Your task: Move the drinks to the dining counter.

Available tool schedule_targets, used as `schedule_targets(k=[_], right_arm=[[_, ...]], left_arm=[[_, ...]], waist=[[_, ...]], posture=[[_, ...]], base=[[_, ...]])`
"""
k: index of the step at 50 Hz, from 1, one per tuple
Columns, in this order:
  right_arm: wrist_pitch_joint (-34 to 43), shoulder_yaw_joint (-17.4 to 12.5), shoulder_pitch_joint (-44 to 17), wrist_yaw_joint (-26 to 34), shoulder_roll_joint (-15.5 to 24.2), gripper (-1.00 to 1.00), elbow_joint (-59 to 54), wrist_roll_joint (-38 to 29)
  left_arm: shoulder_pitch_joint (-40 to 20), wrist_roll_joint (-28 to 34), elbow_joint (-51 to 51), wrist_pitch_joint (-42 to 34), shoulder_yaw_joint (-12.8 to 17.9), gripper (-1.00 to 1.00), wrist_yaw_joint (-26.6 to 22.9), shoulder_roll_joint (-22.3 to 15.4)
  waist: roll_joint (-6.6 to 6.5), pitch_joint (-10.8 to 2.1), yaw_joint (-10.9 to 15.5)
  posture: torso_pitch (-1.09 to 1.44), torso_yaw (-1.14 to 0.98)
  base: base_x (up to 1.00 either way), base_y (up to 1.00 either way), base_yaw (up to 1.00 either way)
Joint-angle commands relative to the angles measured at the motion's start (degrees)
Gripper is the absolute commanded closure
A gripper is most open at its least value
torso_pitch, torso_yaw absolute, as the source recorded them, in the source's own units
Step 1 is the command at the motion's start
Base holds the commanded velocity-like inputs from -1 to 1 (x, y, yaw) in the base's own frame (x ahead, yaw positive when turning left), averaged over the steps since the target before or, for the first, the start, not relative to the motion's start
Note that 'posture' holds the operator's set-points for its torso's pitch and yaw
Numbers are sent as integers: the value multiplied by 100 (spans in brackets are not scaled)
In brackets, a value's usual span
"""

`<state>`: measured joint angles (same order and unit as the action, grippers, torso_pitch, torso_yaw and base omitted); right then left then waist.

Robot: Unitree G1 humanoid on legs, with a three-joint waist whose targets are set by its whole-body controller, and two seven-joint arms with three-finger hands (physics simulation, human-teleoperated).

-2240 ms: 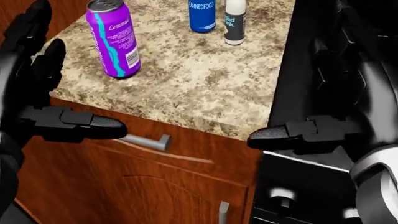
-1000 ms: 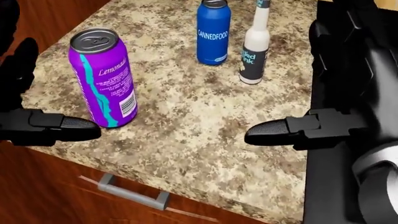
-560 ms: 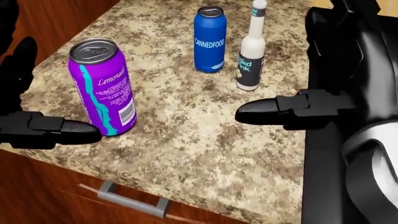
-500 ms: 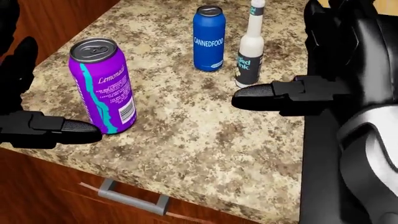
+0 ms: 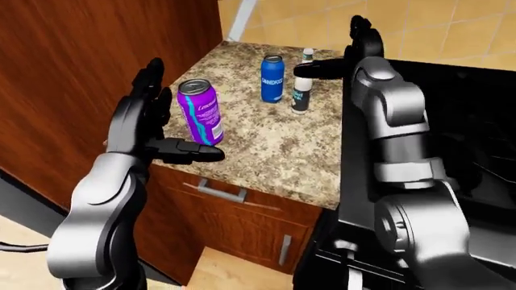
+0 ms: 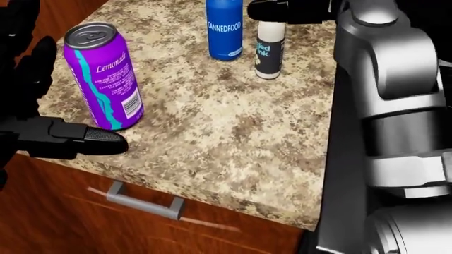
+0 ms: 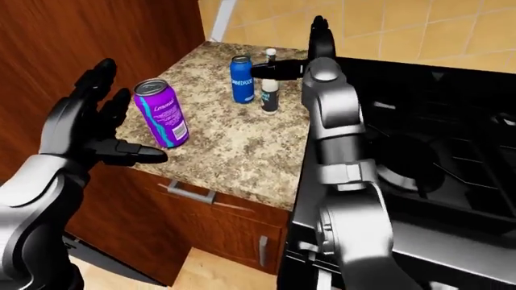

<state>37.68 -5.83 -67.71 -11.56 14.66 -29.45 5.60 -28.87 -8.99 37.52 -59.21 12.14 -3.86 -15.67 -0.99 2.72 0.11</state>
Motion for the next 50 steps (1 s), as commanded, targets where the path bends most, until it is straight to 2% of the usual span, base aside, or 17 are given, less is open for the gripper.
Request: schedule_targets(k=[1, 18, 24, 32, 33, 34, 36, 39, 43, 47, 50], right_arm=[[-658, 32, -359, 48, 36, -100, -69, -257], [-2272, 224, -264, -6, -577, -100, -1939, -1165], [-2533, 270, -410, -144, -672, -100, -2411, -1376], [-2843, 180, -505, -262, -656, -98, -2983, -1371], [-2825, 184, -484, -259, -651, -76, -2977, -1375], [-2826, 188, -467, -260, -643, -62, -2996, -1384], [-2827, 188, -442, -250, -637, -46, -3014, -1390], [-2827, 194, -427, -246, -630, -26, -3049, -1411], [-2823, 197, -369, -264, -613, -18, -3104, -1451], [-2971, 177, -305, -321, -619, -2, -3348, -1481], [-2958, 182, -302, -324, -632, 22, -3381, -1496]], left_arm=[[-119, 53, 126, 221, 58, -100, -14, -51], [-170, 37, 308, 2, 168, -100, -57, -73], [-235, -31, 386, -110, 224, -100, -55, -134], [-278, -92, 407, -158, 241, -100, -19, -175], [-286, -104, 441, -198, 247, -100, -9, -177], [-269, -106, 436, -175, 244, -100, -11, -177], [-274, -118, 434, -178, 253, -100, -3, -180], [-282, -111, 397, -146, 212, -100, 16, -172], [-275, -136, 438, -183, 247, -100, 10, -182], [-260, -159, 471, -201, 256, -100, 14, -190], [-243, -171, 481, -202, 272, -100, 8, -199]], waist=[[4, -193, 2], [-35, -251, -14], [-39, -252, -11], [-36, -239, -9], [-34, -240, -9], [-32, -241, -8], [-26, -237, -4], [-19, -233, 2], [-10, -228, 10], [-5, -223, 16], [1, -229, 22]], posture=[[0, 0], [0, 0], [0, 0], [0, 0], [0, 0], [0, 0], [0, 0], [0, 0], [0, 0], [0, 0], [0, 0]], base=[[0, 0, 0], [0, 0, 0], [0, 0, 0], [0, 0, 0], [0, 0, 0], [0, 0, 0], [0, 0, 0], [0, 0, 0], [0, 0, 0], [0, 0, 0], [0, 0, 0]])
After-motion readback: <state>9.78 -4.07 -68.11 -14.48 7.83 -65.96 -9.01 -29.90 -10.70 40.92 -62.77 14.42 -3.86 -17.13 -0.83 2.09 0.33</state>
